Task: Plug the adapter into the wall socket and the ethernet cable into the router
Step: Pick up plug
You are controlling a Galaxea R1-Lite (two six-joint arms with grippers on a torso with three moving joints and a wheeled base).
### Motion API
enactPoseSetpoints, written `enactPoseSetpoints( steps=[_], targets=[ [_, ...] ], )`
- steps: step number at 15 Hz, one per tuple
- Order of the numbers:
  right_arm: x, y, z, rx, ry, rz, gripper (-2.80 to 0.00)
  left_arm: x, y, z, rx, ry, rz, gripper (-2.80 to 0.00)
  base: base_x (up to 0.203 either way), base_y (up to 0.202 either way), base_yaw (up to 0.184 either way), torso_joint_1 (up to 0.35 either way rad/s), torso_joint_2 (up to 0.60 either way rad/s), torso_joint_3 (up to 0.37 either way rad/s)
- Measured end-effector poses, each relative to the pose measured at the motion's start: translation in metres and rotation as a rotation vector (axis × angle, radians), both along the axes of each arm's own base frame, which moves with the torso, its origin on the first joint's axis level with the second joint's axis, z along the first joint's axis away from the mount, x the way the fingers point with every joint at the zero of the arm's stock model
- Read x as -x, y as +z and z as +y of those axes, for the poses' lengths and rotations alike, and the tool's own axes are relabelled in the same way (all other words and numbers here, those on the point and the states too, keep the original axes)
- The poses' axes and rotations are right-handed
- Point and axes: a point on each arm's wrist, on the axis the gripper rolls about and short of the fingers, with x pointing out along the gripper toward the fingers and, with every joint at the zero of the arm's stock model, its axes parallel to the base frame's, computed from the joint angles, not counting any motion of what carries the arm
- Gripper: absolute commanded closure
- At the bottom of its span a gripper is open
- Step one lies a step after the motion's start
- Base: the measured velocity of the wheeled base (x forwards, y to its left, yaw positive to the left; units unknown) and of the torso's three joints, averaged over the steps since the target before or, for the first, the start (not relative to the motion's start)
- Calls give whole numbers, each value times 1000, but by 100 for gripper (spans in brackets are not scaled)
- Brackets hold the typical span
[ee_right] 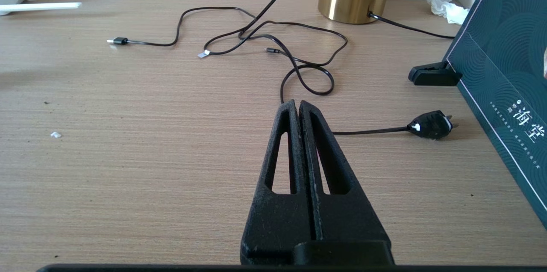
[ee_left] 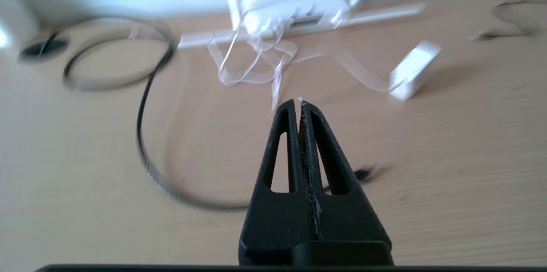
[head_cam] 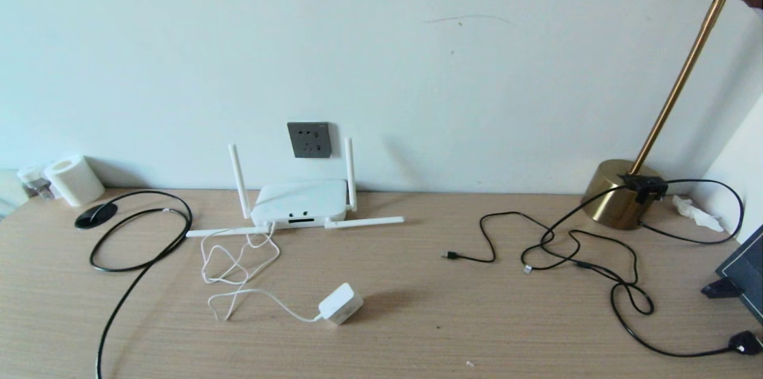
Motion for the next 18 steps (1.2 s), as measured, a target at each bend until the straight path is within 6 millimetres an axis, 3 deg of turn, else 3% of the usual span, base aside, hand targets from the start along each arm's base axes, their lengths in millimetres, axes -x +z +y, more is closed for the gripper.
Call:
enactPoseSetpoints(
  steps=[2,4,7,11,12,15,18],
  targets=[
    [0,0,0,0,0,0,0,-2,32,-1,-4,-61,9,0,0,0,0,0,0,0],
    [0,0,0,1,0,0,0,-20,67,-1,-13,-137,79,0,0,0,0,0,0,0],
    [0,0,0,1,1,-1,0,-77,105,-9,-44,-260,261,0,0,0,0,0,0,0],
    [0,0,0,2,1,-1,0,-166,123,-31,-73,-462,459,0,0,0,0,0,0,0],
    [0,0,0,2,1,-1,0,-189,124,-37,-84,-514,494,-280,0,0,0,0,0,0],
    [0,0,0,1,1,-1,0,-233,121,-62,-159,-658,532,-280,0,0,0,0,0,0],
    [0,0,0,2,1,-1,0,-250,111,-89,-244,-742,560,-280,0,0,0,0,0,0]
  ],
)
